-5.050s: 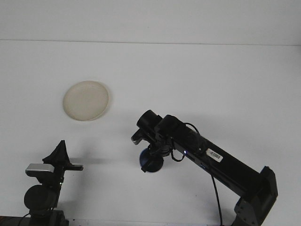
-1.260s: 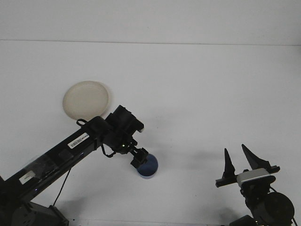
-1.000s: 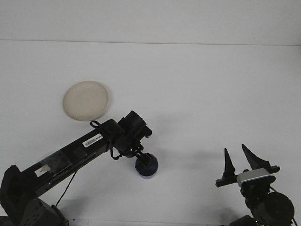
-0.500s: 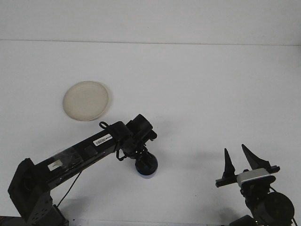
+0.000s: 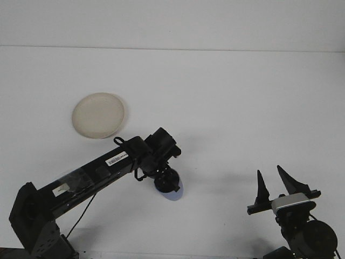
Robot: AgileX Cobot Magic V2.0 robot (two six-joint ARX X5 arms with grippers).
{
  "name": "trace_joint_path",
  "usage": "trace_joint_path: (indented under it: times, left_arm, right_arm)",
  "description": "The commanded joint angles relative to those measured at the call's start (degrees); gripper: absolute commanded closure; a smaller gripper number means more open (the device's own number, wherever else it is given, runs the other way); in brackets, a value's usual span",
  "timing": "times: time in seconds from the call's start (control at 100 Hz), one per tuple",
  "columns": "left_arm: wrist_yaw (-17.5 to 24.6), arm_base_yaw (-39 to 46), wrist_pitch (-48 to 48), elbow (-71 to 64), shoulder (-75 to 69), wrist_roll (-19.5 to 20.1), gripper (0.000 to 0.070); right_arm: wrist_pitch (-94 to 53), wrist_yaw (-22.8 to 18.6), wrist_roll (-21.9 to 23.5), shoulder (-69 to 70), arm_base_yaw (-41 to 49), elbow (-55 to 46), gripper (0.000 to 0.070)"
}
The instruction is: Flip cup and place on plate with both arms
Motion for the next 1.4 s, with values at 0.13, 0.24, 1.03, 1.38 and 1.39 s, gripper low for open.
trace_joint_path:
  times: [0.13,0.24,1.03,1.38,1.39]
  left_arm:
    - [-2.75,4.31,-2.58,8.66,-0.44,1.07,0.0686]
    - [-4.94,9.33,-3.30,12.96,-0.44,2.21,0.0686]
    - [-6.12,48.06,0.50,17.46,3.61,3.80,0.0686]
    - [-6.12,49.42,3.98,17.46,11.06,3.76,0.0686]
    - [-6.12,49.42,4.15,17.46,11.17,3.76,0.0686]
  right_arm:
    - [0.68,0.02,0.42,0.33,0.20,0.52,0.0353]
    - [0.68,0.04,0.42,0.33,0.20,0.52,0.0354]
    - [0.50,0.02,0.59,0.33,0.20,0.52,0.0353]
    - [0.46,0.02,0.59,0.33,0.20,0.50,0.0353]
    - [0.46,0.02,0.59,0.33,0.22,0.50,0.0354]
